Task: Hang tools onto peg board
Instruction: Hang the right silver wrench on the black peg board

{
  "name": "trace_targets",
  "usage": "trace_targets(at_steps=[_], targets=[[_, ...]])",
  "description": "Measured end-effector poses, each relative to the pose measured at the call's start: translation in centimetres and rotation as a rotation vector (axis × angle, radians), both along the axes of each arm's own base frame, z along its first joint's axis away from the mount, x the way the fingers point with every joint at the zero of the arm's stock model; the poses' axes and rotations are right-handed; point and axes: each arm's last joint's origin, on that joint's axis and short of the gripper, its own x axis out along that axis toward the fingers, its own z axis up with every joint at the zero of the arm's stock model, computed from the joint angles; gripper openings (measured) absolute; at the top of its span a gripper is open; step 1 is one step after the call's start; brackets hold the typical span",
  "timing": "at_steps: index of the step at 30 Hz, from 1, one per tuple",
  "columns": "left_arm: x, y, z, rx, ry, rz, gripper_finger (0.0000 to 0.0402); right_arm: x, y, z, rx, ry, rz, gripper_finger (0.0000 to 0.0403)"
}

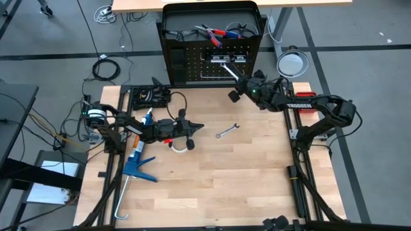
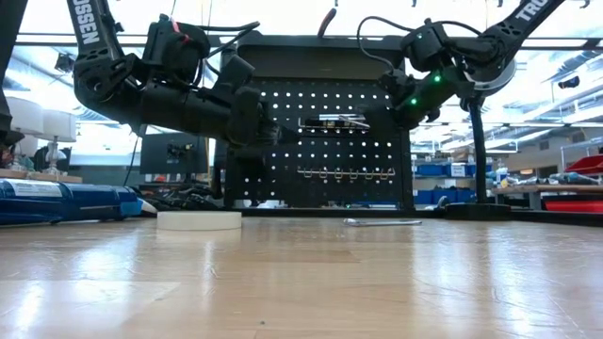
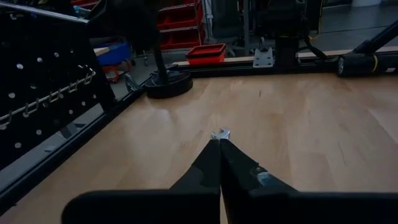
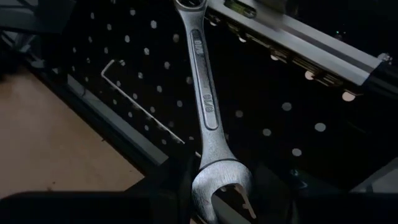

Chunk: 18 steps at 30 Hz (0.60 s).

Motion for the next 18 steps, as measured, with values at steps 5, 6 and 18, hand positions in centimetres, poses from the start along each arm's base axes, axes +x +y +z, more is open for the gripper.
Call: trace_targets(at_steps=[5,6,18], targets=[[0.0,0.0,0.0,0.0,0.0,0.0,0.0001,-0.32,-0.47,-0.01,-0.009,0.022,-0.004,0.0132],[0.0,0.0,0.0,0.0,0.0,0.0,0.0001,-0.42,-0.62,-0.02,-0.005,0.021,-0.001,0.0132],[0.01,0.01,0.02,0.0,0.0,0.0,0.0001,-0.78,-0.99,-0.46,0.044,0.043,0.048,0.0132]])
